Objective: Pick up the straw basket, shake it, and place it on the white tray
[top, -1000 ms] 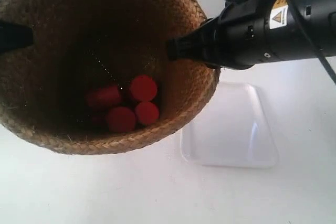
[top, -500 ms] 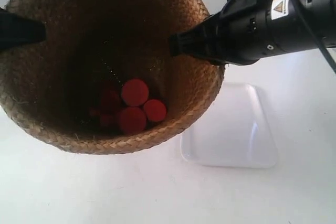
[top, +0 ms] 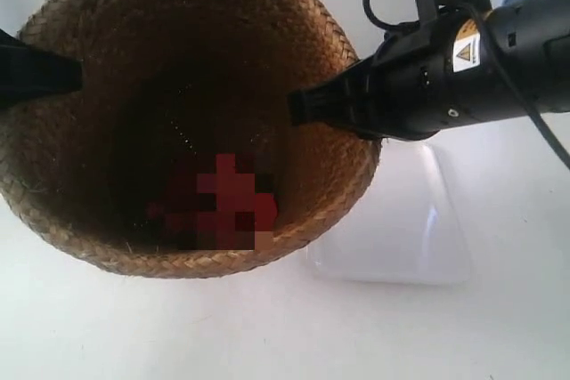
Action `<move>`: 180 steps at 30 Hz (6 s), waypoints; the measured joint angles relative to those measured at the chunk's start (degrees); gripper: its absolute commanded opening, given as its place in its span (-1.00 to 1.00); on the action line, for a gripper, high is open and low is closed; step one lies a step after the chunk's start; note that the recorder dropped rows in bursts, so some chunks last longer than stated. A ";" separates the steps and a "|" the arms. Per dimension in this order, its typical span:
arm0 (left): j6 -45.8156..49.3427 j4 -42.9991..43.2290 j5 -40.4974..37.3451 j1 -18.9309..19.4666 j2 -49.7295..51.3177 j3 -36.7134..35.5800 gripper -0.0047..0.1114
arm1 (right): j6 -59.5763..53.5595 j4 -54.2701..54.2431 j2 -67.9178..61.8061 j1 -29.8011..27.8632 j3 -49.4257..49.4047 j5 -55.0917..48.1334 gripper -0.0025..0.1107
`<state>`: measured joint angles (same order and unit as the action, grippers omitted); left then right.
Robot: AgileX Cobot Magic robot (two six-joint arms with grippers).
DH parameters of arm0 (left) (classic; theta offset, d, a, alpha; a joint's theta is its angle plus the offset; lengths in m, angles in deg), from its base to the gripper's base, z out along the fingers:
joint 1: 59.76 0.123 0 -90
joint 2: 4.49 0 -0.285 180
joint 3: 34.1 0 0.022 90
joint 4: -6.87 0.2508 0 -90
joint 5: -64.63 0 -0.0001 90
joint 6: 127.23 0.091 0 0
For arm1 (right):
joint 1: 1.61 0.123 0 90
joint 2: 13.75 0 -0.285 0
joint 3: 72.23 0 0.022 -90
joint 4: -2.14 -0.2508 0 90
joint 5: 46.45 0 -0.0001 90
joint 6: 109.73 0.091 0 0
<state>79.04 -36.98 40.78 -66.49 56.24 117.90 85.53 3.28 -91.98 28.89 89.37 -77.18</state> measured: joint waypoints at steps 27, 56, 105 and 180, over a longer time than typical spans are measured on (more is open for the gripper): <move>-3.73 3.03 -2.80 1.62 2.67 4.12 -0.92 | -6.01 -7.60 -2.61 -2.90 4.20 -1.22 -0.96; -13.31 0.29 -3.30 -7.03 31.16 26.38 -0.92 | -13.61 -7.12 -22.19 -22.00 40.28 -37.26 -0.96; -22.85 12.18 3.99 -18.73 40.64 34.06 -0.92 | -13.99 0.10 -23.83 -23.61 42.59 -41.34 -0.96; -22.29 12.43 2.14 -19.34 45.62 37.67 -0.39 | -11.40 2.41 -25.75 -29.52 33.85 -38.85 -0.96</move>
<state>56.75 -24.55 42.92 -85.83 101.86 155.57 74.14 5.68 -117.73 -0.63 123.22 -116.04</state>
